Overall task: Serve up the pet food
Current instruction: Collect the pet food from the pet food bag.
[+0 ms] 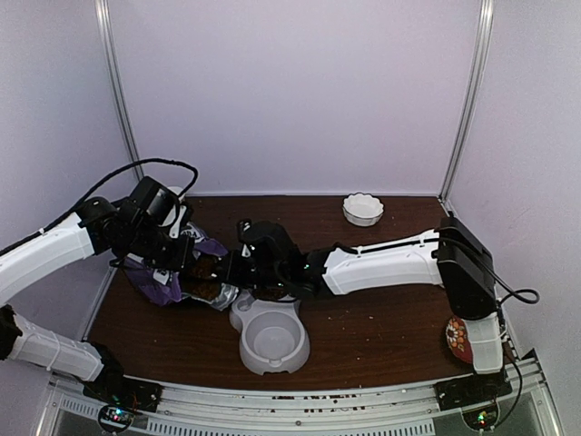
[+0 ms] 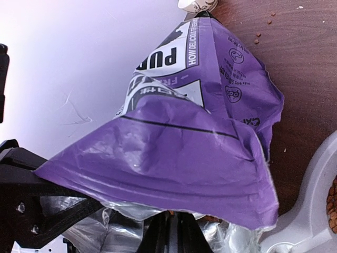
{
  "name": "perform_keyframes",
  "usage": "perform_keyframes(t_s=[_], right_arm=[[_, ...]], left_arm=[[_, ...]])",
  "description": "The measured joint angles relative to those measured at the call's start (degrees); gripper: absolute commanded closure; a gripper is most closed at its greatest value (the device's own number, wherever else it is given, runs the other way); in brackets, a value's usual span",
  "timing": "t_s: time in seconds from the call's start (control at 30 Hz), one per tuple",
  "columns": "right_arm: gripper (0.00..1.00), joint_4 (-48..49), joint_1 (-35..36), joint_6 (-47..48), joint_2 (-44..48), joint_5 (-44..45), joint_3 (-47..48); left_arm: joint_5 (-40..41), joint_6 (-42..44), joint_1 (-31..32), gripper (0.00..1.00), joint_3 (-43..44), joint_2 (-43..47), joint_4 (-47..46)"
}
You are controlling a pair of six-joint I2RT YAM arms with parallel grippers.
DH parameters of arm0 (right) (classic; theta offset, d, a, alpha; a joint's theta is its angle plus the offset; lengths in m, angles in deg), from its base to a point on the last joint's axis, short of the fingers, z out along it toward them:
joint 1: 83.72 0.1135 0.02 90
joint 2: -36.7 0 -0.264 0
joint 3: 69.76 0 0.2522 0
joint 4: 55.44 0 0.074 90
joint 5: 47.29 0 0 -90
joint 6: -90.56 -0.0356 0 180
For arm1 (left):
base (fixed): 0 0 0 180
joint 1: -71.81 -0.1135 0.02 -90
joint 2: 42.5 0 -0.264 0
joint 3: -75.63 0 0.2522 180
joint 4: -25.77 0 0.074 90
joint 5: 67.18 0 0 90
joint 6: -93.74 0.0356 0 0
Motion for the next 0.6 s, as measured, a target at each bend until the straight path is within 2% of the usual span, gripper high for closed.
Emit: perform_keyframes(t_s=[0.4, 0.6], right_arm=[[1.0, 0.3, 0.0, -0.2, 3.5, 1.8, -2.4], [1.0, -4.6, 0.3, 0.7, 4.1, 3.3, -2.4]], left_arm=[[0.4, 0.0, 0.1, 1.0, -0.2, 0.4, -0.2], [0.6, 0.0, 0.2, 1.0, -0.2, 0.4, -0.1]])
